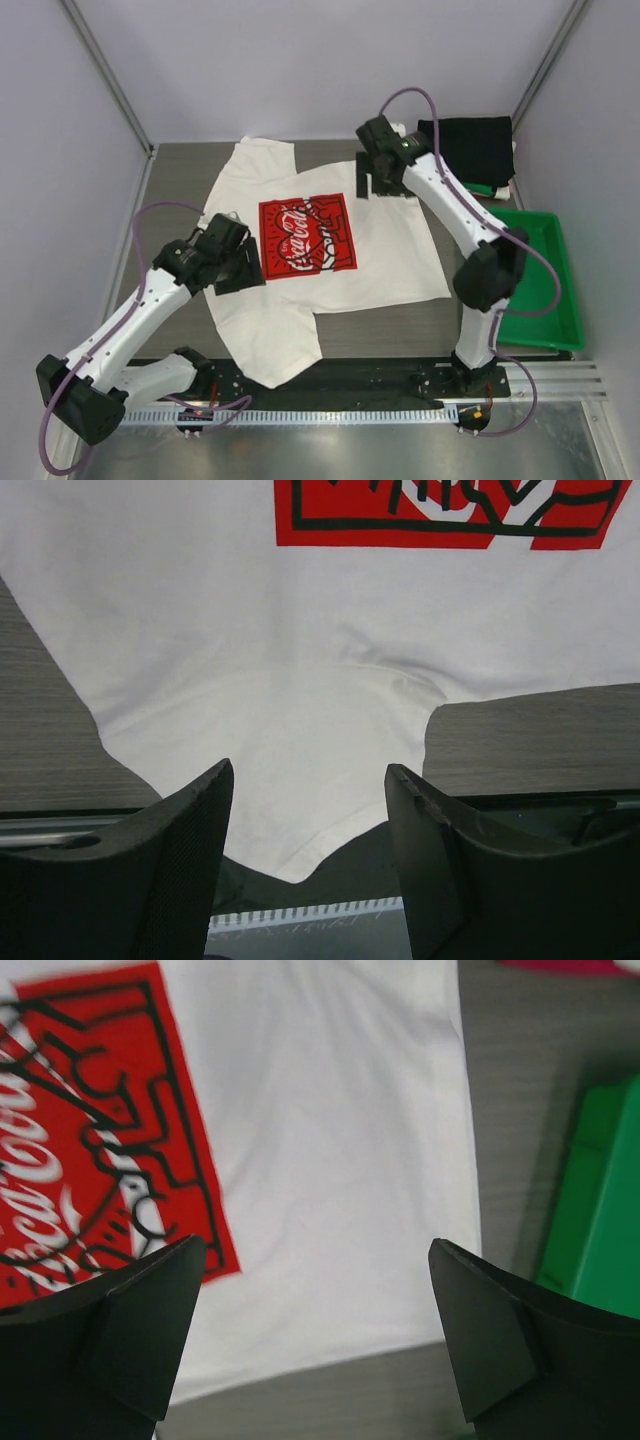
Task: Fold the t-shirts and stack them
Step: Flatten the tshirt out
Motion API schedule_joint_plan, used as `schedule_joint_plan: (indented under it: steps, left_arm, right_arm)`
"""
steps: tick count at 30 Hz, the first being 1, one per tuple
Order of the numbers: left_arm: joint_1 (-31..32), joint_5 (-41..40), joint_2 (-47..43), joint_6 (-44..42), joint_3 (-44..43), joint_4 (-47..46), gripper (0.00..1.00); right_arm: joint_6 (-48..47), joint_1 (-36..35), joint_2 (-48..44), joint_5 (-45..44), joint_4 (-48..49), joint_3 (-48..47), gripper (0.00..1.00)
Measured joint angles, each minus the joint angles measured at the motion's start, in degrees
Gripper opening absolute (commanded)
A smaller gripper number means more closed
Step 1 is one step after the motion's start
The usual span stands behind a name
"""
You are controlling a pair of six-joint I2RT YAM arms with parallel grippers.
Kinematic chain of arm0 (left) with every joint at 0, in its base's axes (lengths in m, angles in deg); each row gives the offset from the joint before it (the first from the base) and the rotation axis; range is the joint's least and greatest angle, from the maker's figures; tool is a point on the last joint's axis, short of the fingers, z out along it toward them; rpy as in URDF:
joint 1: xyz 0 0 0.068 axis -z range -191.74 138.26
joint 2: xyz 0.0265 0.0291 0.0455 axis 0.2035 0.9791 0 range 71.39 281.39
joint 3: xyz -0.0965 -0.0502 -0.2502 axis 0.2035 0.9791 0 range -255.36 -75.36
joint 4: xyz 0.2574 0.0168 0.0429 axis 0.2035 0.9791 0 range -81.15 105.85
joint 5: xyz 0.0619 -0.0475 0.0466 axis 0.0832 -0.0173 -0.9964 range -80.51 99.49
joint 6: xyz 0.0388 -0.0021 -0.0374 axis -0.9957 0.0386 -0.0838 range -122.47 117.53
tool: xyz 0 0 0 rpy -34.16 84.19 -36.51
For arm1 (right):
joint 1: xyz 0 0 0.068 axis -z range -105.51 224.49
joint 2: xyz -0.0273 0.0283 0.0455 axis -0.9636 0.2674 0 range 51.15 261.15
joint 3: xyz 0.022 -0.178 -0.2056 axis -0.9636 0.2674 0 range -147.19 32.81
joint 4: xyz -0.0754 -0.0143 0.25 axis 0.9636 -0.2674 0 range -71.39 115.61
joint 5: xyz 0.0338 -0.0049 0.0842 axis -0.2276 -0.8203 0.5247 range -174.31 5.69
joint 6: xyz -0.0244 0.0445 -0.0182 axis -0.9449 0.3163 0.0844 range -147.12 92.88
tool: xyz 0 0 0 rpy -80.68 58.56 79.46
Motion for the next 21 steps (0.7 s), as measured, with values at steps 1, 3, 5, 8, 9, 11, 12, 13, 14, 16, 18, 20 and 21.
schedule_joint_plan:
  steps: [1,3,5,8,9,11,12,13,14,16,18,20,21]
  left_arm:
    - [0.68,-0.15,-0.37,0.39,0.0,0.02,0.63]
    - [1.55,-0.68,-1.14,0.83,0.0,0.33,0.63]
    - [2.47,-1.77,-2.19,1.92,0.0,1.18,0.63]
    - [4.76,-4.59,-5.01,4.39,0.61,3.37,0.61]
    - [6.14,-5.64,-6.56,5.9,1.51,4.22,0.59]
    - [8.87,-6.86,-9.35,9.14,4.31,5.7,0.55]
    - [10.43,-7.15,-10.27,10.78,5.81,6.43,0.54]
    - [12.55,-7.58,-11.02,12.83,7.5,7.37,0.54]
    - [14.99,-7.93,-11.5,14.91,9.03,8.24,0.53]
    - [21.88,-8.63,-11.78,20.35,11.89,9.55,0.54]
    - [30.16,-9.01,-11.52,26.67,14.21,10.08,0.56]
    - [38.75,-9.66,-11.06,32.96,15.8,10.25,0.58]
    - [43.34,-9.46,-10.49,36.02,16.5,9.99,0.59]
  right_arm:
    - [-0.26,0.42,-5.49,0.35,3.87,14.14,1.0]
    - [0.07,1.73,-17.9,0.94,8.26,29.51,1.0]
    - [0.66,2.86,-29.27,2.08,12.81,44.48,1.0]
    - [2.73,4.09,-45.4,4.92,20.39,62.69,1.0]
    - [3.8,4.0,-50.23,6.64,22.45,68.02,1.0]
    - [6.16,3.82,-57.02,9.66,26.88,76.76,1.0]
    - [7.41,3.78,-59.14,11.23,28.61,80.15,1.0]
    - [8.39,3.76,-60.61,12.59,30.1,83.08,1.0]
    - [9.53,3.76,-61.61,14.01,31.91,86.03,1.0]
    - [11.39,3.76,-62.34,16.44,34.93,90.53,1.0]
    - [12.57,3.76,-62.29,18.14,36.5,92.89,1.0]
    - [13.25,3.74,-62.27,19.34,37.9,93.88,1.0]
    - [13.4,3.76,-62.27,19.69,38.62,94.03,1.0]
